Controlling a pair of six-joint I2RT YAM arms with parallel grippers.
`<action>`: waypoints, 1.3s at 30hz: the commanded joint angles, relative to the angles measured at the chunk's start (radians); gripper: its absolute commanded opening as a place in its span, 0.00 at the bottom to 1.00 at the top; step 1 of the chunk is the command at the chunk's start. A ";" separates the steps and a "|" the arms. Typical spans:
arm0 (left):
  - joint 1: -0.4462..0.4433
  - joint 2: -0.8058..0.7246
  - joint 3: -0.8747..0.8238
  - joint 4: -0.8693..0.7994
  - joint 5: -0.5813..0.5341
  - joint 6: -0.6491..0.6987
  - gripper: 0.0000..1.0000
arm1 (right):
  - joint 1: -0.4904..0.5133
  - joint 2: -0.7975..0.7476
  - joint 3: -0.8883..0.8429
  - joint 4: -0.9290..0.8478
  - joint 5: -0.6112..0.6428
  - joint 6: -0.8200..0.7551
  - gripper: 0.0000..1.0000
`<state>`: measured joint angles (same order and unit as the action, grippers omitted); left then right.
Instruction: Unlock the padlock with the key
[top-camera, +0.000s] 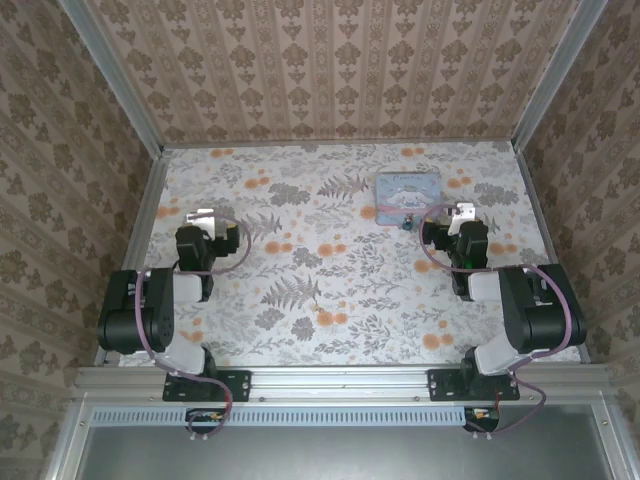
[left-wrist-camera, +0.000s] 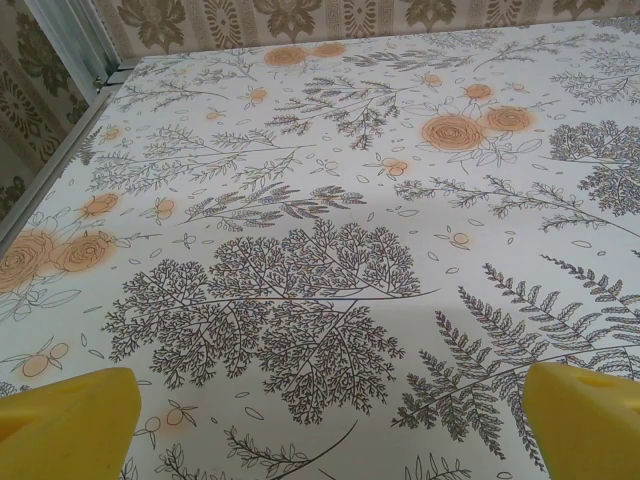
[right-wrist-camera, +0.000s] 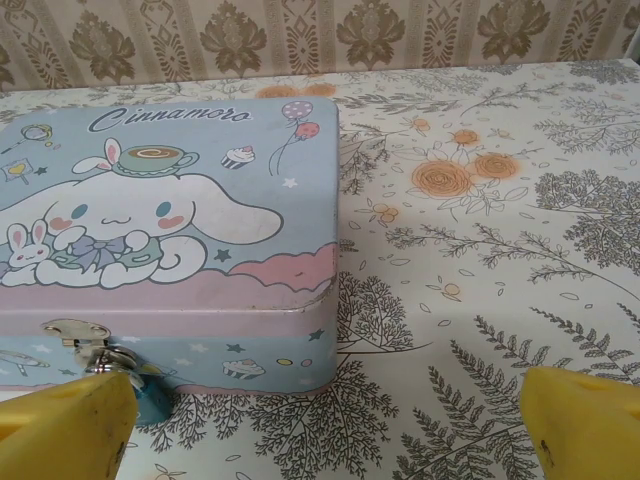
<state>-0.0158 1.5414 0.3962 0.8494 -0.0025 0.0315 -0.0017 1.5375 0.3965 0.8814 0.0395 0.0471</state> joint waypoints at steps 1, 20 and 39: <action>0.006 -0.005 0.013 -0.003 0.017 0.021 1.00 | 0.006 -0.003 0.003 -0.004 -0.016 -0.015 0.99; 0.025 -0.004 0.020 -0.015 0.051 0.007 1.00 | 0.003 -0.002 0.007 -0.010 -0.015 -0.010 1.00; -0.001 -0.253 0.141 -0.399 -0.094 -0.039 1.00 | -0.068 -0.456 -0.009 -0.455 0.156 0.319 1.00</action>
<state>-0.0078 1.3441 0.4740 0.6098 -0.0578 0.0231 -0.0479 1.1282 0.3492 0.6201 0.1783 0.2443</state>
